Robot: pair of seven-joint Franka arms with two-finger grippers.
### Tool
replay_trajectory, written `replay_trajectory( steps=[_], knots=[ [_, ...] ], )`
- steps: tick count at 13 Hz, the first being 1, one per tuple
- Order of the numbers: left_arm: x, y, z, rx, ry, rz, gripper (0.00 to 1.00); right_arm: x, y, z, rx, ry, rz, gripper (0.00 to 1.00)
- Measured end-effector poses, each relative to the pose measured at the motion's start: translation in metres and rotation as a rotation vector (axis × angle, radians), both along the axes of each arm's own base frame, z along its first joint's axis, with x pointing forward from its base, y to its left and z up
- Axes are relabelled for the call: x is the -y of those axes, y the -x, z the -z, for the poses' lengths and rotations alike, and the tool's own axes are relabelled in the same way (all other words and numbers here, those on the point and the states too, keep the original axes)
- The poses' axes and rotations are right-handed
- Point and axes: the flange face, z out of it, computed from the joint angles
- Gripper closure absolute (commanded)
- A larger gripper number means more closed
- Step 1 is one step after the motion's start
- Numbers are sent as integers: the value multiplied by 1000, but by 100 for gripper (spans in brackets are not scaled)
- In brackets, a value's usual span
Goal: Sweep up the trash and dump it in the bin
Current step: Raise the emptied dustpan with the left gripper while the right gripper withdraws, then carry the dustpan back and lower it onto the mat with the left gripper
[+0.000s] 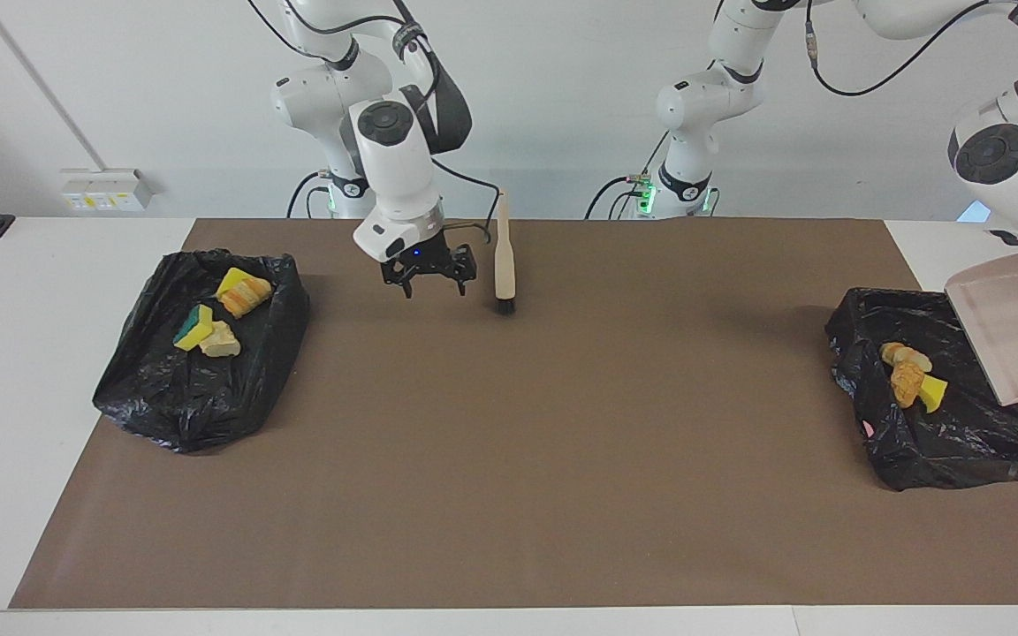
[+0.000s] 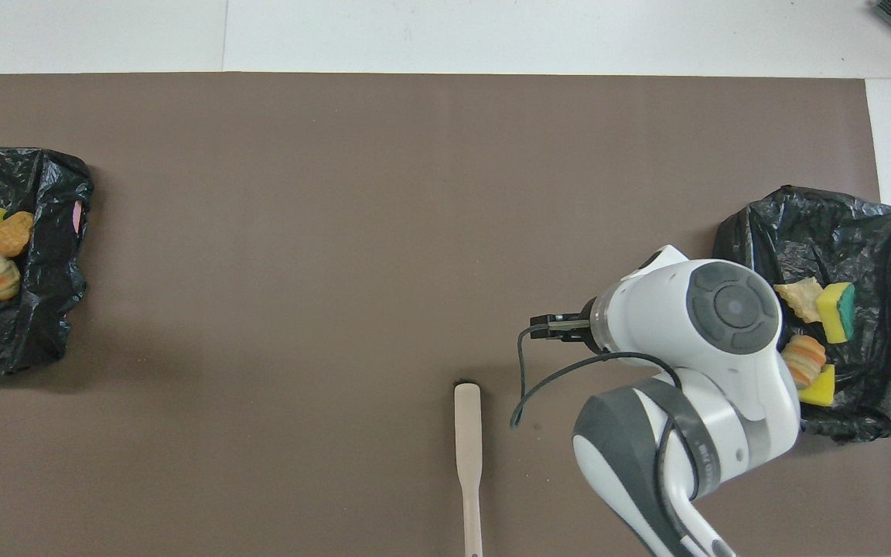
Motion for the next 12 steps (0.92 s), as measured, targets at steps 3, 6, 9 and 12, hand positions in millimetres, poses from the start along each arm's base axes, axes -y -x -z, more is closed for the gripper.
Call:
replay_trajectory(
  steps=[3,6,9,12],
  knots=[
    [18,5,-21,38,20,-25,100,65,-24,8,-10,6,98,0],
    [72,6,-22,111,186,-138,100,101,-39,8,1,9,55,0],
    [138,6,-5,162,365,-255,100,151,-54,-9,4,10,59,0],
    [188,15,17,208,556,-448,100,164,-64,-67,-6,28,55,0]
  ],
)
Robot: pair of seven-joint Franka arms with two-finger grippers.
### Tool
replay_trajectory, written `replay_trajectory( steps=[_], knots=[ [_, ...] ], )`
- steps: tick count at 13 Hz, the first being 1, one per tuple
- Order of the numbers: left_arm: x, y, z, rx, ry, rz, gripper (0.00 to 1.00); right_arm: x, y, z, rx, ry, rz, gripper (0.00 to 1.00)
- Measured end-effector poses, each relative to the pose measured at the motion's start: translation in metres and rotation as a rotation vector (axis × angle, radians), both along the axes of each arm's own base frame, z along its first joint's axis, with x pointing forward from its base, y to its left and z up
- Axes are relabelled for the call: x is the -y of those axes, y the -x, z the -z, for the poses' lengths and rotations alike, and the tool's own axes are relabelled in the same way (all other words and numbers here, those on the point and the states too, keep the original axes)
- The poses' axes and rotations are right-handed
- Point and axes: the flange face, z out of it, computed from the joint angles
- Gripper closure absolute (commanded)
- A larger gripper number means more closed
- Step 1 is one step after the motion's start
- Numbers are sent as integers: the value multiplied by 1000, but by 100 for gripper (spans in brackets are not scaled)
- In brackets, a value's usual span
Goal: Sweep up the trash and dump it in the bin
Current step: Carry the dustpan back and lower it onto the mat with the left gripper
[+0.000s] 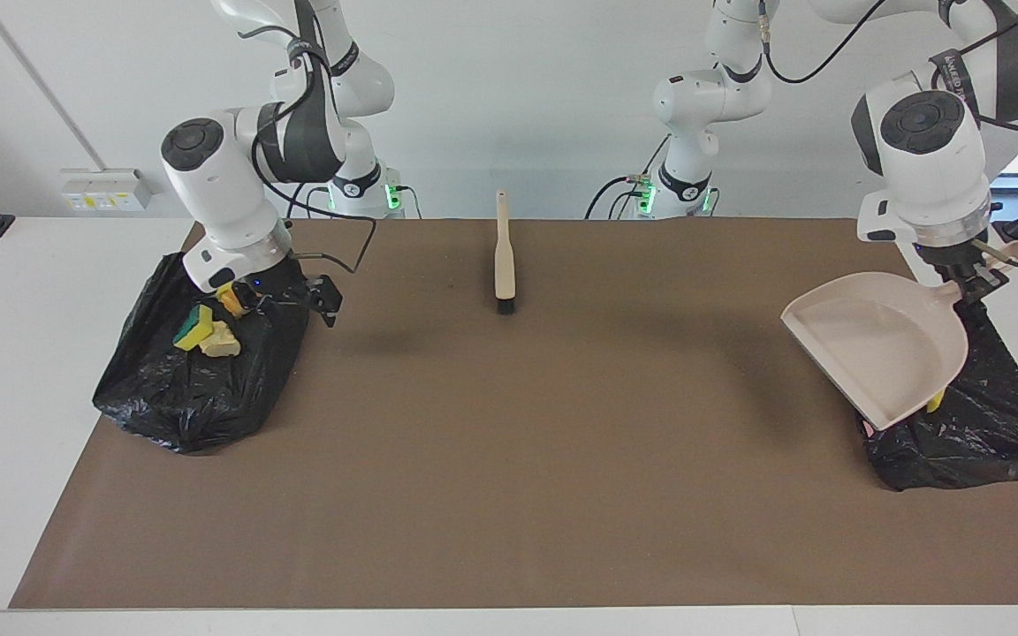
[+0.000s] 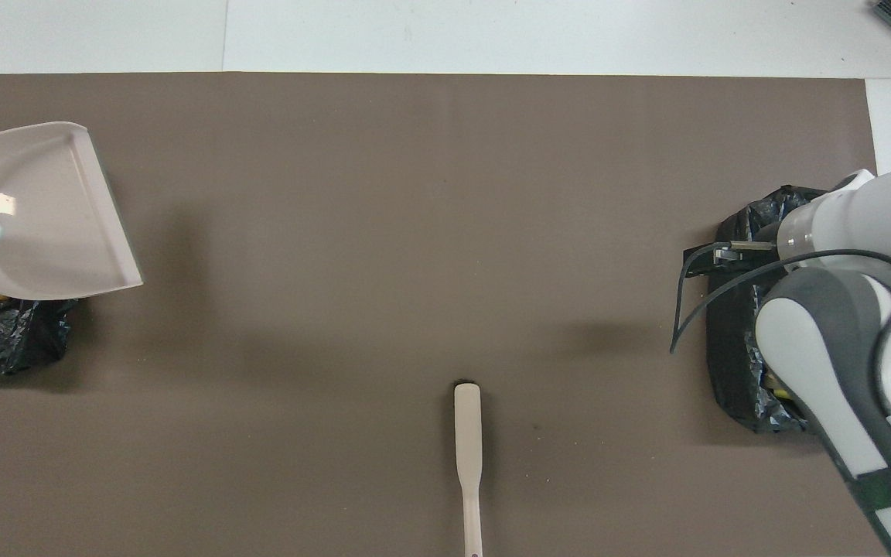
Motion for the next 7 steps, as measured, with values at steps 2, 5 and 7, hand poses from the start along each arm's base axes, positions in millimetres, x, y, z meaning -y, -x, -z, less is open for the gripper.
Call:
replay_trajectory(
  steps=[2,5,7],
  knots=[
    [32,3,13,36,81,-101,100,3,-1,-51,4,16,-8,0],
    [106,4,47,104,135,-241,100,14,17,-114,27,31,0,0],
    [164,9,80,150,155,-348,100,25,35,-147,35,29,15,0]
  ],
)
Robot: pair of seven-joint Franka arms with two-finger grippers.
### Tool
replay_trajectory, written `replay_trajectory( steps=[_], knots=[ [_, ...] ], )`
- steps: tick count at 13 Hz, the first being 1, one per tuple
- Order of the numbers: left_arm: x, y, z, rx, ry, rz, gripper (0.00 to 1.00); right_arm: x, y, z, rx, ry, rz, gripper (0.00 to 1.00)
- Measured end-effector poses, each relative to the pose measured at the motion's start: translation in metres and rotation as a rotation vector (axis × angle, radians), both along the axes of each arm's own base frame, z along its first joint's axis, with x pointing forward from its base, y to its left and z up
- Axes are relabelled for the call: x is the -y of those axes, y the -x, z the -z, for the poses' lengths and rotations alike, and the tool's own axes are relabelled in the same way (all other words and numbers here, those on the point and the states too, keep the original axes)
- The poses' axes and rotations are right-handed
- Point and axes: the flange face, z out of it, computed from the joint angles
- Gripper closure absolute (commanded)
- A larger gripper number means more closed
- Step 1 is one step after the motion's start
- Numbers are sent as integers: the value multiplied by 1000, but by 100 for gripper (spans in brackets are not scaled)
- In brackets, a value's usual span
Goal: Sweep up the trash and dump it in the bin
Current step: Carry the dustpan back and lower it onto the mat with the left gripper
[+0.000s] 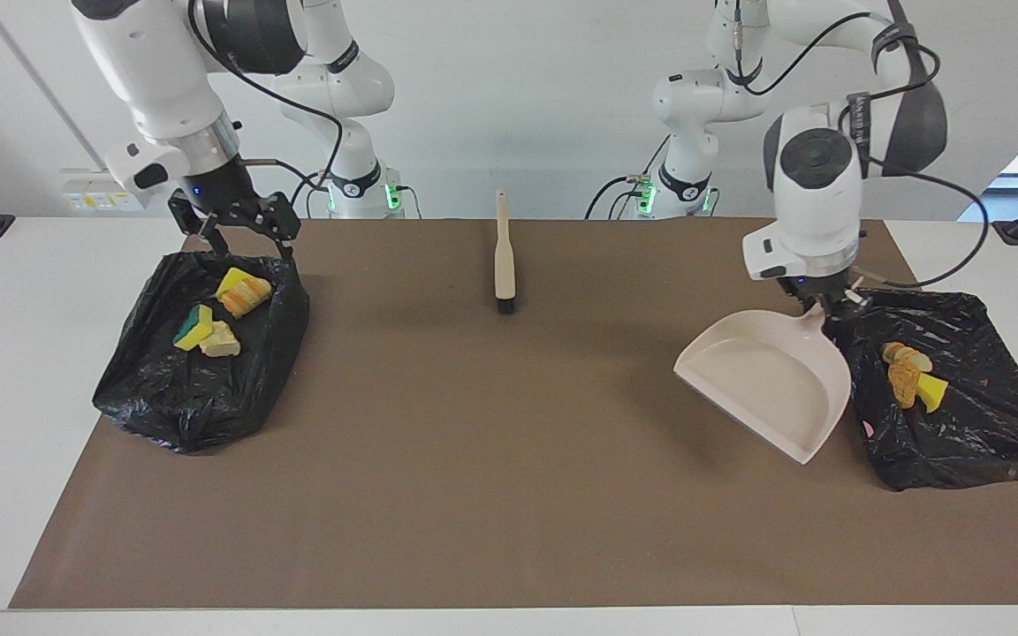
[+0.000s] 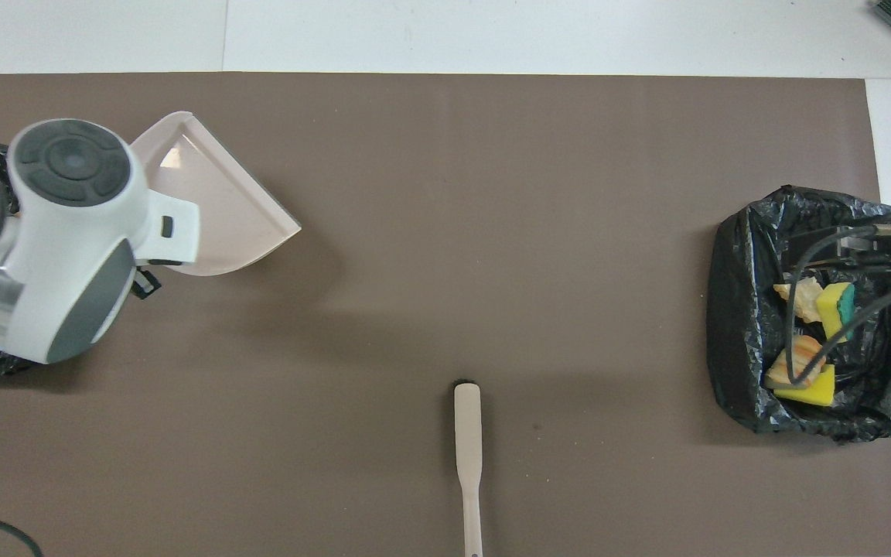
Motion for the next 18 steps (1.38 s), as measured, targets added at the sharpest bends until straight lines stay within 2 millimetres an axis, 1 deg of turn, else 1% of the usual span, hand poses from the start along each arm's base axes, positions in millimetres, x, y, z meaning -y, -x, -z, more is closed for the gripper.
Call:
replay_trajectory(
  steps=[1,3,4,5,7,8,10,12,14,15,16,18],
  knots=[
    [24,3,14,9,24,-53,100,2,9,-12,6,-3,2,0],
    [56,9,30,23,81,-166,100,4,18,-25,22,-6,2,0],
    [70,12,34,33,97,-211,100,4,19,-27,25,-6,1,0],
    [89,16,38,49,108,-250,100,4,19,-26,24,-6,-8,0],
    [133,22,41,77,156,-348,100,4,18,-24,20,-4,-28,0],
    [150,23,40,82,189,-411,100,4,17,-23,19,-3,-40,0],
    [173,21,37,87,235,-492,100,6,17,-23,18,10,-67,0],
    [196,20,34,77,268,-523,100,10,18,-22,13,48,-89,0],
    [221,17,35,79,287,-565,100,10,18,-22,9,52,-97,0],
    [235,16,40,72,283,-588,100,10,18,-21,6,52,-97,0],
    [250,15,51,55,264,-605,100,10,19,-20,2,52,-97,0],
    [276,11,78,38,227,-614,100,10,19,-20,-1,52,-97,0]
  ],
)
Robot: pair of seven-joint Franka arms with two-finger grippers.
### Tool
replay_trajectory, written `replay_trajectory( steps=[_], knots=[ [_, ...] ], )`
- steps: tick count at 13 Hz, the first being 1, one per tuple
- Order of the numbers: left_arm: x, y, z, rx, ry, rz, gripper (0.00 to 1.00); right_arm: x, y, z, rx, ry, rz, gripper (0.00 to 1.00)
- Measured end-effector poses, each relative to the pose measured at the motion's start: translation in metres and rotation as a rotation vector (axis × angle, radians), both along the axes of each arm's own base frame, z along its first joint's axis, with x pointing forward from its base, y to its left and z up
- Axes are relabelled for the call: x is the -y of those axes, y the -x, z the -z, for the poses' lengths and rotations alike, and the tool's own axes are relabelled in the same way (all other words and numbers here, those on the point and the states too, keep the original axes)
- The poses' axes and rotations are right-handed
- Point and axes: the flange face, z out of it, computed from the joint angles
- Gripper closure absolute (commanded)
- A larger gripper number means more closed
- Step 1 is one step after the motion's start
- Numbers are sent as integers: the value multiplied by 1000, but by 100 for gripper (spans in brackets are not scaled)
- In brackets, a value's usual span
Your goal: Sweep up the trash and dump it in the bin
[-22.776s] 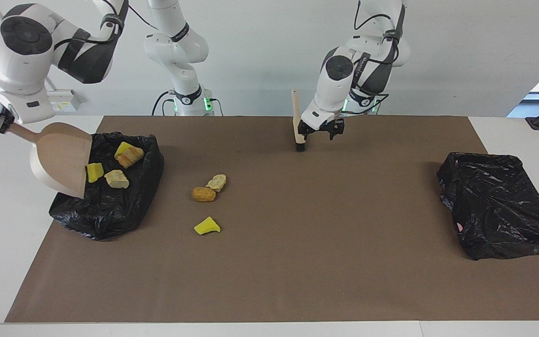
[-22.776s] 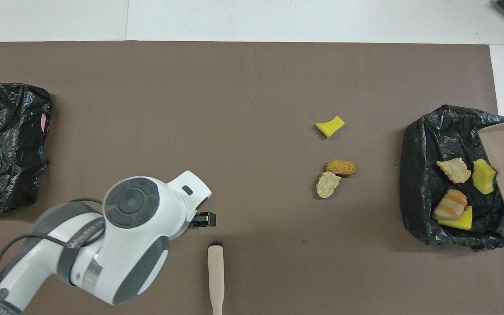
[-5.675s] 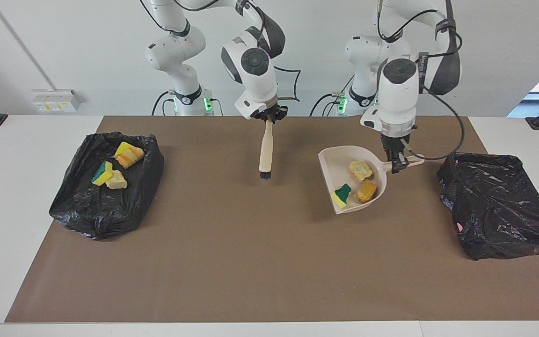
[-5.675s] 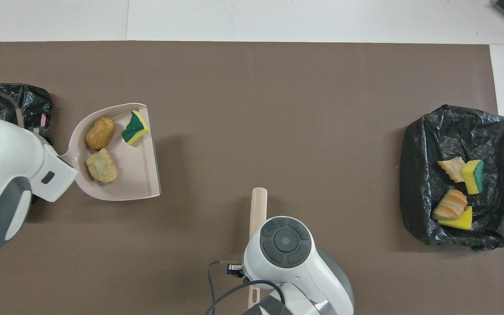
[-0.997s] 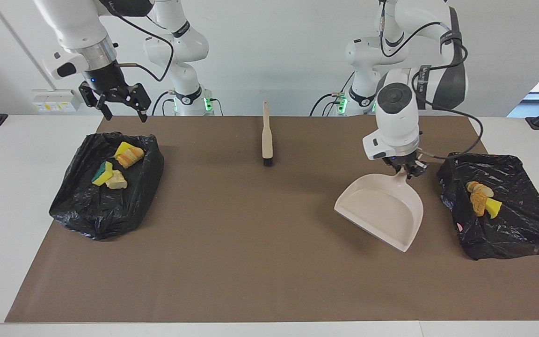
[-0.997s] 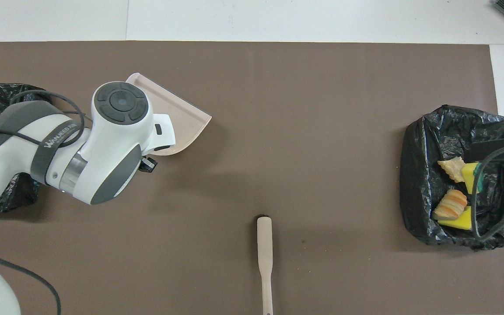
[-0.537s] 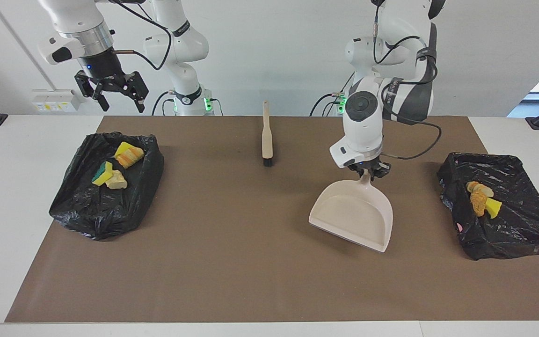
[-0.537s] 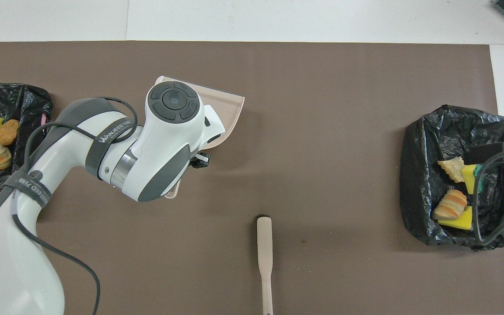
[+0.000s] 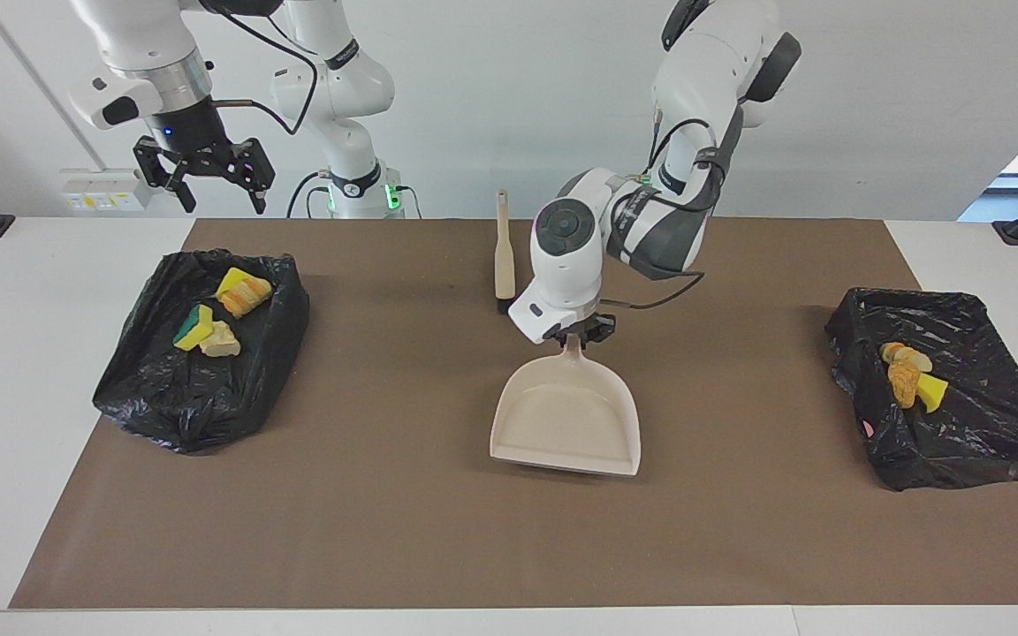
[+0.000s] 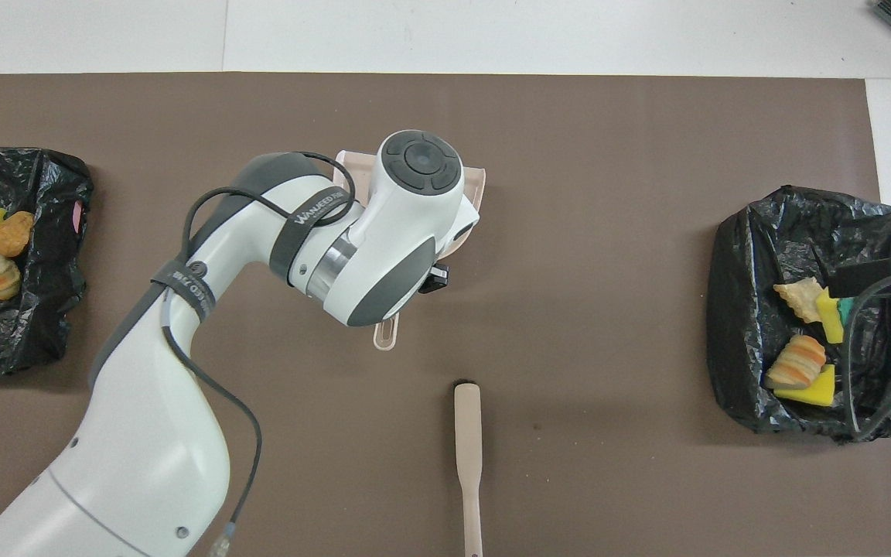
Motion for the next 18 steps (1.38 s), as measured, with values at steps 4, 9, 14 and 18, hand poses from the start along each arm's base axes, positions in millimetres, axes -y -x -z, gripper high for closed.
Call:
replay_trajectory(
  steps=[4,9,14,18],
  knots=[
    [17,-2,22,-22,-5,-8,100,0,0,0,0,0,-1,0],
    [19,-1,31,-52,5,-17,43,0,0,0,0,0,-1,0],
    [14,-6,27,-39,6,-29,0,0,0,0,0,0,-1,0],
    [-31,-17,-26,15,3,-87,0,-1,0,0,0,0,-1,0]
  ],
)
